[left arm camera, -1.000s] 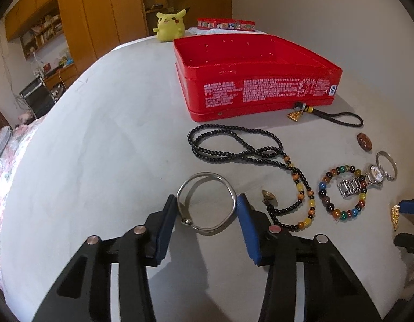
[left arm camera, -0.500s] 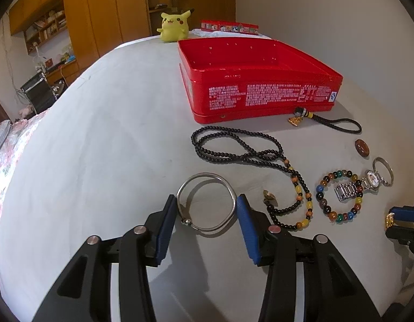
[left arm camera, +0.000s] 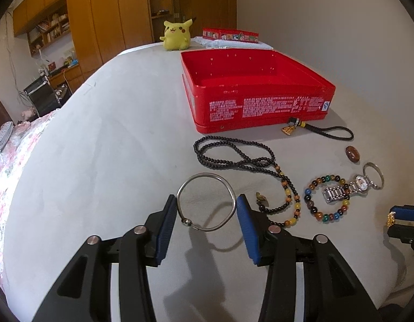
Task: Organize jewelry
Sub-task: 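Grasp the silver bangle with the left tool while the right tool grasps the gold pendant, then lower the bangle into the red tray with the left tool while the right tool releases the pendant there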
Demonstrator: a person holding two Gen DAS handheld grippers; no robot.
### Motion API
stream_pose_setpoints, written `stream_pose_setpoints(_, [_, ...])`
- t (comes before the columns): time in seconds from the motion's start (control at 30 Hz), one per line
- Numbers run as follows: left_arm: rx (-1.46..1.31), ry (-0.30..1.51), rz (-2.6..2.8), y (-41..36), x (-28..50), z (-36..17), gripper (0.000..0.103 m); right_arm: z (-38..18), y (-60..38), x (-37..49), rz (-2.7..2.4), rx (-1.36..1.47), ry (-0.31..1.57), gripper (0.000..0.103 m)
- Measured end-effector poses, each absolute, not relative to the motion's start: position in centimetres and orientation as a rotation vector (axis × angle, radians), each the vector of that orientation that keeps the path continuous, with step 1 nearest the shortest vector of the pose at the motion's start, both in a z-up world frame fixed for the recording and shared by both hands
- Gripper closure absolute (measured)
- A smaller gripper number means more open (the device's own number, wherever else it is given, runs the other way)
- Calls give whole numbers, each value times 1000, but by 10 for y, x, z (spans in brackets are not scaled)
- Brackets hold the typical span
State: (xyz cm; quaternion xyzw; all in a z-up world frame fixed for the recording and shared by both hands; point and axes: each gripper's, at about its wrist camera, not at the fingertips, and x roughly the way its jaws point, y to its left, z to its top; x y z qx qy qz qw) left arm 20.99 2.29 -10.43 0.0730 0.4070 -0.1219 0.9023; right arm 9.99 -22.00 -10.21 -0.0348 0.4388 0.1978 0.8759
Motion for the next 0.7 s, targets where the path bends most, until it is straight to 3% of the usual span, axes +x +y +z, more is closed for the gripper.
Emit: stream_pose_setpoints(0.7, [197,706,-310,6,197,-26,57,-48,-236,114,424,-93,815,79])
